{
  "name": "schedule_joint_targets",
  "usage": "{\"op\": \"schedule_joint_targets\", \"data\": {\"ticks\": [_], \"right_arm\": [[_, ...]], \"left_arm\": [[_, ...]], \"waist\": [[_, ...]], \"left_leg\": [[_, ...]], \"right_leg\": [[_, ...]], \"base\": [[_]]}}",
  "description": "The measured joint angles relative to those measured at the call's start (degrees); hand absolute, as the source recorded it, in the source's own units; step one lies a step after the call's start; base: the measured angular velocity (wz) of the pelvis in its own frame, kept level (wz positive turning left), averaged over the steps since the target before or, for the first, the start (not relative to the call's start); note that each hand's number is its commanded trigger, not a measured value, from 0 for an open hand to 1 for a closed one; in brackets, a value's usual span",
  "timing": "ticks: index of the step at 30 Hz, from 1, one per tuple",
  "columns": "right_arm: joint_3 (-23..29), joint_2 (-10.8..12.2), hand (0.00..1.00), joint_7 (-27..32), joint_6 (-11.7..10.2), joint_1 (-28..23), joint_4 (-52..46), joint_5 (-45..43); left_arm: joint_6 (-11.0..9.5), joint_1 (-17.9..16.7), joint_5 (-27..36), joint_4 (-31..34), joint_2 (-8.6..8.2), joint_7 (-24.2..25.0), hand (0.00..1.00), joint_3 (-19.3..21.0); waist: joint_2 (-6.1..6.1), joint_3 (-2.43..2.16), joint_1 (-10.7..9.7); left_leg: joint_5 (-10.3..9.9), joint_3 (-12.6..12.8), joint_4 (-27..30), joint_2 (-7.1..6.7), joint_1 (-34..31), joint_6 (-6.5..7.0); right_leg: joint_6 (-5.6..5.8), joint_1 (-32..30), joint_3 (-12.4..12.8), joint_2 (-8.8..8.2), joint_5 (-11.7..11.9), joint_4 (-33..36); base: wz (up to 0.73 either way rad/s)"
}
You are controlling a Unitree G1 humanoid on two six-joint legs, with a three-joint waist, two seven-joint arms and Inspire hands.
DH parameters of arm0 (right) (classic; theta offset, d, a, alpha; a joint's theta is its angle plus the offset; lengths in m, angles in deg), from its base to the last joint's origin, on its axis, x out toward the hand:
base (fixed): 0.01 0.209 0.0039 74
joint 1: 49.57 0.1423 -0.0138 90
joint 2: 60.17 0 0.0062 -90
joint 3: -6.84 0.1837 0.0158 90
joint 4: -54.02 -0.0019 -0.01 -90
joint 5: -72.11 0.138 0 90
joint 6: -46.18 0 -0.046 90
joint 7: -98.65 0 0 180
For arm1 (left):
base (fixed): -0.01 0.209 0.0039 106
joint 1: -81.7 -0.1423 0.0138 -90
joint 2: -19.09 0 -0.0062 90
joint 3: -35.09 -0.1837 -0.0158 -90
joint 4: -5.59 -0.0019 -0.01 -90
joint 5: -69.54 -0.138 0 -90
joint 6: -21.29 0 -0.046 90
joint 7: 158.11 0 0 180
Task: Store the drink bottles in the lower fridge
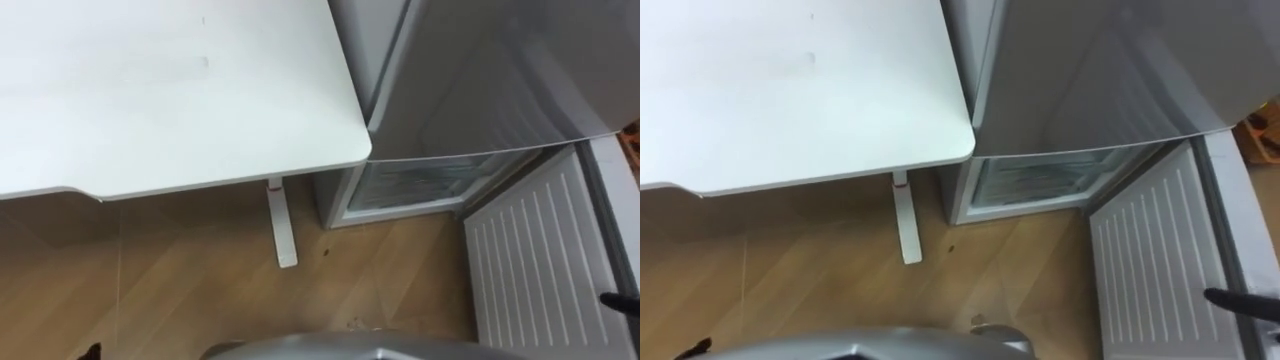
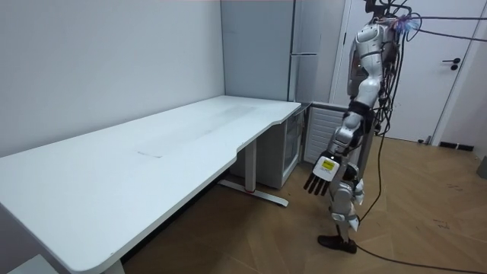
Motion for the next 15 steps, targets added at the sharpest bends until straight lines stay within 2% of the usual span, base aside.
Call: {"op": "schedule_joint_targets", "data": {"ticks": [2, 3, 6, 9, 11, 12, 13, 14, 15], "right_arm": [[-1.2, 0.4, 0.00, -0.9, -0.1, -2.2, -2.5, 0.1], [-1.8, 1.3, 0.00, -1.5, -0.1, -3.8, -4.7, 0.2], [-5.1, 2.1, 0.00, -1.6, 0.5, -7.8, -12.3, 0.6], [-6.4, 3.6, 0.00, -1.6, 1.5, -17.2, -27.6, 3.8], [-6.8, 5.7, 0.00, -1.6, 1.6, -22.8, -37.8, 6.5], [-6.9, 7.6, 0.00, -1.8, 1.4, -26.8, -44.9, 9.8], [-8.1, 9.6, 0.00, -2.6, 0.7, -28.8, -50.9, 12.6], [-11.0, 11.2, 0.00, -3.5, -0.6, -28.8, -55.3, 15.8], [-13.1, 12.0, 0.00, -4.6, -1.4, -28.4, -57.1, 18.5]], "left_arm": [[0.0, 0.4, 0.0, -0.1, 0.30, 0.5, 0.00, -1.2], [0.2, 0.6, 0.2, -0.1, 0.43, 0.6, 0.00, -1.7], [0.6, 1.0, 1.1, -0.1, 1.18, 0.7, 0.00, -5.7], [0.9, 1.9, 1.9, -0.4, 1.37, 0.9, 0.00, -9.9], [2.0, 2.8, 2.0, -0.8, 1.44, 1.2, 0.00, -11.3], [2.3, 3.6, 2.0, -1.1, 1.72, 1.3, 0.00, -12.4], [2.8, 4.6, 2.0, -1.1, 2.25, 1.4, 0.00, -14.1], [3.0, 5.5, 1.9, -1.8, 2.31, 1.3, 0.00, -15.8], [3.1, 6.2, 1.9, -2.3, 2.20, 1.3, 0.00, -16.8]], "waist": [[-0.01, 0.03, 0.5], [-0.05, 0.05, 0.8], [0.00, 0.10, 2.9], [0.10, 0.18, 4.5], [0.10, 0.18, 5.6], [0.14, 0.21, 6.3], [0.16, 0.21, 6.9], [0.46, 0.35, 7.9], [0.75, 0.34, 8.5]], "left_leg": [[-0.2, 0.2, 0.0, 0.36, 0.0, -0.18], [-0.2, 0.4, 0.0, 0.67, 0.1, -0.29], [-0.7, 2.1, -0.1, 1.72, 0.9, -0.94], [-1.1, 2.0, -0.1, 2.57, 0.8, -1.49], [-1.2, 2.2, 0.3, 3.22, 0.7, -1.78], [-1.4, 2.2, 0.8, 3.58, 0.5, -2.18], [-1.6, 2.1, 1.3, 3.90, 0.1, -2.04], [-1.6, 1.9, 1.9, 4.12, -0.5, -2.04], [-1.6, 1.8, 2.1, 4.17, -0.8, -2.04]], "right_leg": [[-0.14, -0.1, 0.2, 0.36, 0.4, -0.2], [-0.16, -0.2, 0.3, 0.64, 0.7, -0.1], [-0.76, -0.3, 1.9, 1.71, 1.3, -0.3], [-1.38, -0.3, 1.8, 2.71, 2.3, -1.3], [-1.62, -0.3, 1.9, 3.40, 3.0, -1.6], [-1.75, -0.4, 1.8, 3.66, 3.1, -1.7], [-1.78, -0.7, 1.8, 3.62, 3.1, -1.6], [-1.80, -1.3, 1.8, 3.79, 3.1, -1.4], [-1.83, -1.6, 1.9, 3.90, 3.1, -1.3]], "base": [[-0.13], [-0.18], [-0.38], [-0.23], [-0.21], [-0.11], [-0.17], [-0.18], [-0.06]]}}
